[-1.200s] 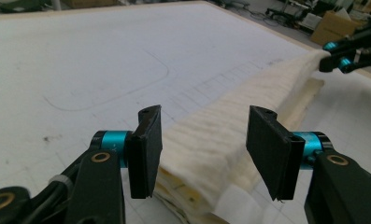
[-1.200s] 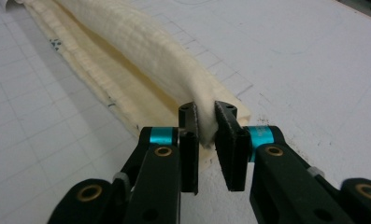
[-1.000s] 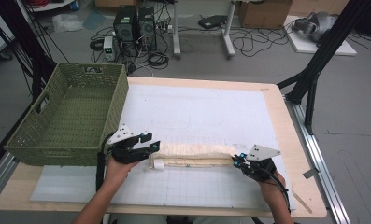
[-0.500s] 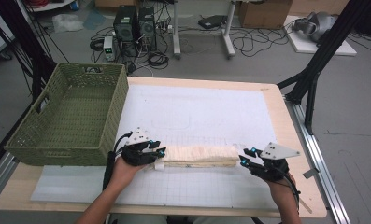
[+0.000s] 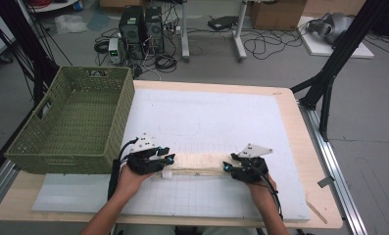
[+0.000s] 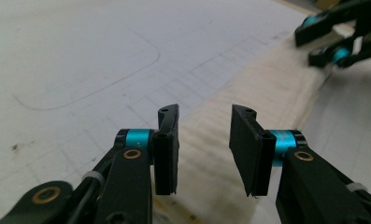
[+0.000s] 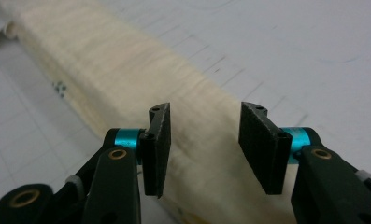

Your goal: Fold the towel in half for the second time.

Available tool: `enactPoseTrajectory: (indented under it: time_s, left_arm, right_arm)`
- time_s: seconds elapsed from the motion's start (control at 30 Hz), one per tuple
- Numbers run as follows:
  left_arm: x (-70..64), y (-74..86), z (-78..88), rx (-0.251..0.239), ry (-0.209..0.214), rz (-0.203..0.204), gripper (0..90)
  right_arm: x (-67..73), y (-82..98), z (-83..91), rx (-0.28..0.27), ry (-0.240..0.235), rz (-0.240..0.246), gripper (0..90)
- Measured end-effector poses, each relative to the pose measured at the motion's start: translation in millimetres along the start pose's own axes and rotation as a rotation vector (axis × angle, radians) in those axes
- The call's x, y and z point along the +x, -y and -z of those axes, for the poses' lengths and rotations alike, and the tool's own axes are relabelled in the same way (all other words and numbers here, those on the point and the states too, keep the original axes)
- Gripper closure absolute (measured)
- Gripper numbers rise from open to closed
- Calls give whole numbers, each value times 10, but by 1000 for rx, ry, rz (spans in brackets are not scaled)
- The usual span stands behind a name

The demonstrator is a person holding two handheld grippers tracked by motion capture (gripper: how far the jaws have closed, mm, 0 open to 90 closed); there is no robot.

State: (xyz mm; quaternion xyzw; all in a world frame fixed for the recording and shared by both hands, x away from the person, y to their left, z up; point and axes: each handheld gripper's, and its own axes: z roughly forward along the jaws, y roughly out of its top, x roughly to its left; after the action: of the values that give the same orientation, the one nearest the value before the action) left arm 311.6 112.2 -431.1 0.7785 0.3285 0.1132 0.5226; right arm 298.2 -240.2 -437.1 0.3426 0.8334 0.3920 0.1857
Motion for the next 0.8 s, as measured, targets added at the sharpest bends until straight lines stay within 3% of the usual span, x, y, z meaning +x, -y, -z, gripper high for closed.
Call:
enactPoseTrajectory:
  time_s: [0.1, 0.2, 0.37, 0.47, 0.57, 0.8]
  left_arm:
    - [-32, 24, -55, 34, 11, -9, 626]
    - [-62, 86, -117, 90, 15, -27, 650]
    - [-74, 153, -140, 175, -22, -71, 702]
    - [-74, 169, -126, 175, -58, -80, 780]
    - [-64, 174, -114, 176, -61, -79, 803]
    - [-56, 180, -103, 176, -64, -69, 799]
  right_arm:
    - [78, 52, -63, 25, -15, 25, 542]
    - [81, 61, -53, 25, -25, 16, 537]
    - [27, 113, 15, 34, -20, -5, 501]
    - [-46, 173, 89, 40, 2, -45, 569]
    - [-141, 254, 184, 33, 14, -78, 599]
    - [-180, 322, 287, 37, 36, -71, 598]
